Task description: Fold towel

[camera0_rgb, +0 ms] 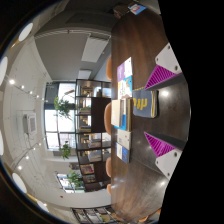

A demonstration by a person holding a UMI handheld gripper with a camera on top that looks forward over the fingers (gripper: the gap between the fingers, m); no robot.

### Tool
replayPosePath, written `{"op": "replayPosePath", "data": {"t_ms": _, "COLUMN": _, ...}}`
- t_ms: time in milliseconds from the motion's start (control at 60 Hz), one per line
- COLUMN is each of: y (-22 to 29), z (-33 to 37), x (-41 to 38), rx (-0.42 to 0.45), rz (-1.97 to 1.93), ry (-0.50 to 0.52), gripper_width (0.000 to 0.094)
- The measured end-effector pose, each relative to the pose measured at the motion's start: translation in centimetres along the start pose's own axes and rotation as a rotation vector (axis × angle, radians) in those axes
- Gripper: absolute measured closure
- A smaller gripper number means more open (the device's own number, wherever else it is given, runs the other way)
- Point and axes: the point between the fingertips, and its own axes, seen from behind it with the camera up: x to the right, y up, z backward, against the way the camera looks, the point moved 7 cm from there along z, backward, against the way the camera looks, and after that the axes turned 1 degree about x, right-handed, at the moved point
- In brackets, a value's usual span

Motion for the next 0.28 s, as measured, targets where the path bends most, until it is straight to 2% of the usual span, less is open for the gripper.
{"op": "replayPosePath", "data": {"t_ms": 283, "y": -0.2, "z": 3.0, "x": -1.6, "rx": 0.009, "rz": 0.018, "ry": -0.002, "gripper_width": 0.0128}}
